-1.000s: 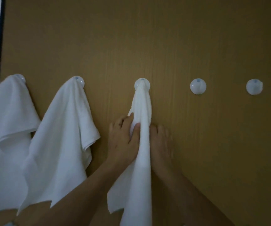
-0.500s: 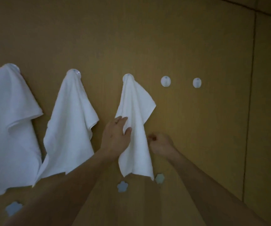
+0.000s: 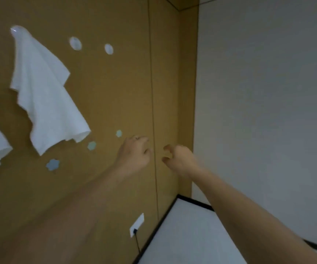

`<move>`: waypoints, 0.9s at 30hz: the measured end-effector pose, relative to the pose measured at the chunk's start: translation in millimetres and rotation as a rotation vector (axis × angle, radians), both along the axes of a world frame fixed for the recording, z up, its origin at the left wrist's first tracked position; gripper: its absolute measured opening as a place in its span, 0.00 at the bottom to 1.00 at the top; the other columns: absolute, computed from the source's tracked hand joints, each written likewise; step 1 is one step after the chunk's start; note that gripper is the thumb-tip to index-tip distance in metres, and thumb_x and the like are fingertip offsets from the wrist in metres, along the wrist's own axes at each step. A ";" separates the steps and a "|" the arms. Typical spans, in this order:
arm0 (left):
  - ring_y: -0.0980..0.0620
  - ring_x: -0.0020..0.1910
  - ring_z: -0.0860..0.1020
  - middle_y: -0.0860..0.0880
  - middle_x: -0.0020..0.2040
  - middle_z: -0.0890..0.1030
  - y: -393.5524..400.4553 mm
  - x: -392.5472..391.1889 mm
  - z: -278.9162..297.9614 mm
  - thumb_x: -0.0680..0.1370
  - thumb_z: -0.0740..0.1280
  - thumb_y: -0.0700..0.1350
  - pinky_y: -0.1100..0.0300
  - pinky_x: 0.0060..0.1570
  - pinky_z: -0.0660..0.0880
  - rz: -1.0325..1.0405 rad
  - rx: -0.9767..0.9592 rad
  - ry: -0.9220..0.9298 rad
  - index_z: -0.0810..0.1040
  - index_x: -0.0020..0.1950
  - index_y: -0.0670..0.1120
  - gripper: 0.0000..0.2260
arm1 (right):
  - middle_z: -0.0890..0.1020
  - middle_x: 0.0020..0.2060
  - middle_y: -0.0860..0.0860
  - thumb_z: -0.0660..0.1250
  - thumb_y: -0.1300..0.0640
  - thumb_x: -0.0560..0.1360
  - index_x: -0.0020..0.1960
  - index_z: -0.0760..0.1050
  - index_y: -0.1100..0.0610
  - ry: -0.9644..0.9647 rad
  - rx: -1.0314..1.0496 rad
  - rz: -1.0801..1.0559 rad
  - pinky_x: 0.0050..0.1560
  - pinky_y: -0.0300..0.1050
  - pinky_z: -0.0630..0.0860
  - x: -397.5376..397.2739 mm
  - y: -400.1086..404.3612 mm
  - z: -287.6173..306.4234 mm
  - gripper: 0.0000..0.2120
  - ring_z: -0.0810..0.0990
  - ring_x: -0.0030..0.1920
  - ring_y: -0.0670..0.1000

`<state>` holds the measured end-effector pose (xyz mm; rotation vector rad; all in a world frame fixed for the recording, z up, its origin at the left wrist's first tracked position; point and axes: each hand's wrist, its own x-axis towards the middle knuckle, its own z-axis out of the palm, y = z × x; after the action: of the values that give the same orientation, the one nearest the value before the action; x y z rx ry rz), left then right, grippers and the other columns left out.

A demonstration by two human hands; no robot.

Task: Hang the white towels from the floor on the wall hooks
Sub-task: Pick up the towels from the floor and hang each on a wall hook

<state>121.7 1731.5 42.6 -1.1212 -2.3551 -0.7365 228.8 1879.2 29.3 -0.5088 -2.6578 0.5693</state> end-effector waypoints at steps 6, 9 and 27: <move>0.44 0.66 0.70 0.47 0.66 0.74 116.5 157.0 -62.5 0.79 0.65 0.50 0.56 0.63 0.68 -0.372 -0.152 -0.122 0.72 0.71 0.49 0.20 | 0.75 0.65 0.57 0.65 0.46 0.78 0.74 0.66 0.51 -0.108 -0.055 -0.339 0.62 0.52 0.75 205.5 85.8 -69.9 0.27 0.75 0.63 0.59; 0.44 0.67 0.69 0.46 0.69 0.72 176.5 256.0 -92.1 0.80 0.65 0.51 0.54 0.66 0.68 -0.532 -0.256 -0.131 0.71 0.72 0.49 0.21 | 0.74 0.66 0.57 0.65 0.46 0.78 0.75 0.63 0.50 -0.143 -0.113 -0.502 0.61 0.52 0.74 327.2 119.1 -106.4 0.28 0.75 0.63 0.58; 0.46 0.70 0.68 0.49 0.73 0.66 373.7 879.0 -237.1 0.79 0.65 0.56 0.47 0.67 0.71 -1.384 -0.777 -0.116 0.65 0.75 0.55 0.25 | 0.70 0.69 0.55 0.67 0.44 0.76 0.76 0.62 0.49 -0.174 -0.597 -1.417 0.64 0.54 0.73 938.9 135.6 -252.3 0.31 0.71 0.67 0.57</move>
<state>1000.6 2105.2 -194.5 -3.1518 -1.6159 -0.1584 1167.7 2014.8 -223.0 -2.3100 -1.5020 0.7659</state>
